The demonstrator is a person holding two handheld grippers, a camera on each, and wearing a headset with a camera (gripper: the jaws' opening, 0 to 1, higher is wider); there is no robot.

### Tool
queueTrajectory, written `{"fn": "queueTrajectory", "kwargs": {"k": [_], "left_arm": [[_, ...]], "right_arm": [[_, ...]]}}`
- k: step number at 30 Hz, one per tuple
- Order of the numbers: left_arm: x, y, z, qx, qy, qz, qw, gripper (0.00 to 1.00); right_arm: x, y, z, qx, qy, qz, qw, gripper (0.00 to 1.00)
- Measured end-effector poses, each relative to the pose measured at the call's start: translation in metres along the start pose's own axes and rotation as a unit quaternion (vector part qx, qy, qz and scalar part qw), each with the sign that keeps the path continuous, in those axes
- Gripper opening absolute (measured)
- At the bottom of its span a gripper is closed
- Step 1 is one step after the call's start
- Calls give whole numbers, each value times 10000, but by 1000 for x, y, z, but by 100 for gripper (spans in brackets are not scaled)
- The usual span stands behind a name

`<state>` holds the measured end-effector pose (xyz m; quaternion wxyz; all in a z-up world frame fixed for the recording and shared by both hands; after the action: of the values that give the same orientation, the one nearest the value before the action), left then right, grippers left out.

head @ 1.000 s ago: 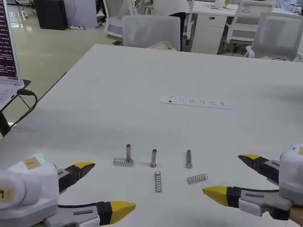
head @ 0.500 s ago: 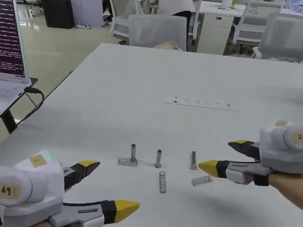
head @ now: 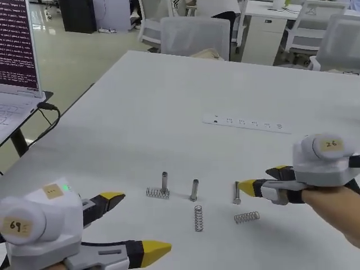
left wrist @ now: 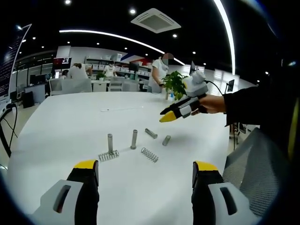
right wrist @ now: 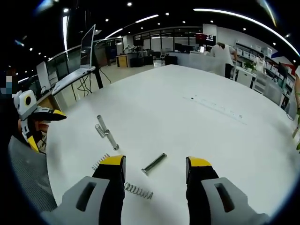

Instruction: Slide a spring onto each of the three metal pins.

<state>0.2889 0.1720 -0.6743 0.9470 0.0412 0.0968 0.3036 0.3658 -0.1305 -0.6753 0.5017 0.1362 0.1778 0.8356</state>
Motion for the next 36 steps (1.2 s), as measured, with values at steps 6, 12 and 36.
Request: {"fn": "queueTrajectory", "kwargs": {"k": [6, 12, 36], "left_arm": [[1, 0, -1, 27, 5, -13, 10000, 79], [1, 0, -2, 57, 13, -12, 10000, 78], [2, -1, -4, 102, 57, -12, 9999, 75]], "right_arm": [[-3, -12, -4, 212, -134, -96, 9996, 45], [-4, -27, -8, 460, -173, -120, 9987, 41], [-3, -59, -22, 1126, -422, -236, 9925, 21]]}}
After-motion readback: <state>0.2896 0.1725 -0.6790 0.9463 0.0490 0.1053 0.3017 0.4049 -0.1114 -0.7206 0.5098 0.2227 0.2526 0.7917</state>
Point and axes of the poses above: the centre of the closed fingertips' face, and the gripper's own axes: y roughly backward along the fingers, x roughly to its left, z roughly out of its top, the point moved 8 cm from there along y, roughly backward along the fingers, and after that the axes turned 12 degrees about -x, right-handed, at the moved point
